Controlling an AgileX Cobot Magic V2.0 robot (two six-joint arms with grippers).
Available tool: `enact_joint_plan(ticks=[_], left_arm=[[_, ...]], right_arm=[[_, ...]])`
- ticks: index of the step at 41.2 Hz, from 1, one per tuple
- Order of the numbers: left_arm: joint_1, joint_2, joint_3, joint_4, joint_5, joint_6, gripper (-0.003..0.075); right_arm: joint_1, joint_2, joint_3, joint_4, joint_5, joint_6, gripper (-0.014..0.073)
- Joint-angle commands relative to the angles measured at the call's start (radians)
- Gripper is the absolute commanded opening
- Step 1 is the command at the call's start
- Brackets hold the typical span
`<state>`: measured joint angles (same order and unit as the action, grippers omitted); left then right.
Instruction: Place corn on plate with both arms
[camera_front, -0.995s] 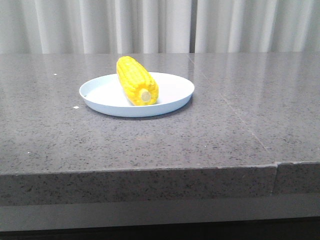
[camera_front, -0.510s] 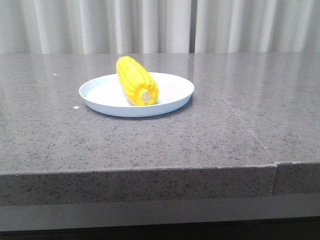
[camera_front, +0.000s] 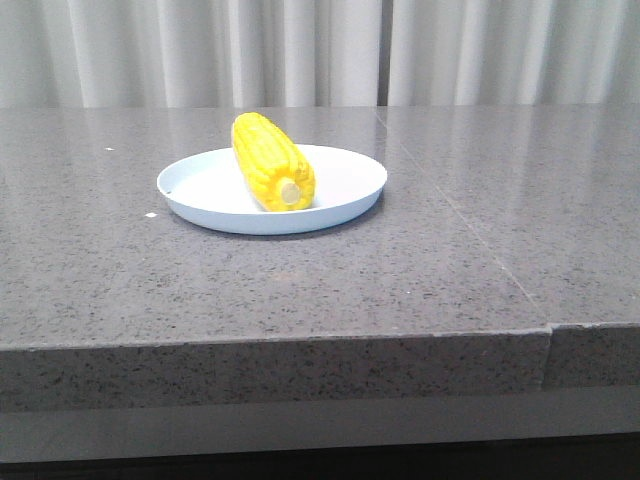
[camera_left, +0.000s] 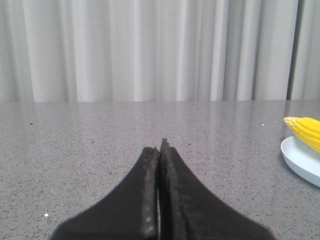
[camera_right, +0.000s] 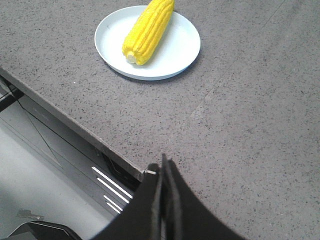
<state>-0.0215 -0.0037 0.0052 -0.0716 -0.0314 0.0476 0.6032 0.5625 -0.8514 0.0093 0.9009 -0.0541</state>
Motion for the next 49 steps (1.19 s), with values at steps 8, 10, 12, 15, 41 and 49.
enact_joint_plan(ticks=[8,10,12,15,41,49], left_arm=[[-0.008,-0.022,0.003,0.047,-0.076,-0.008,-0.0020],[-0.012,-0.022,0.003,0.072,-0.074,-0.008,-0.0020],[-0.012,-0.022,0.003,0.072,-0.074,-0.008,-0.0020],[-0.012,-0.022,0.003,0.072,-0.074,-0.008,-0.0020],[-0.012,-0.020,0.003,0.072,-0.053,-0.008,-0.0020],[-0.012,-0.020,0.003,0.072,-0.053,-0.008,-0.0020]], right_arm=[[-0.007,0.002,-0.025,-0.009,-0.067,-0.005,-0.0068],[-0.007,0.002,-0.025,-0.009,-0.067,-0.005,-0.0068],[-0.007,0.002,-0.025,-0.009,-0.067,-0.005,-0.0068],[-0.007,0.002,-0.025,-0.009,-0.067,-0.005,-0.0068],[-0.007,0.002,-0.025,-0.009,-0.067,-0.005,-0.0068],[-0.007,0.002,-0.025,-0.009,-0.067,-0.005,-0.0068]])
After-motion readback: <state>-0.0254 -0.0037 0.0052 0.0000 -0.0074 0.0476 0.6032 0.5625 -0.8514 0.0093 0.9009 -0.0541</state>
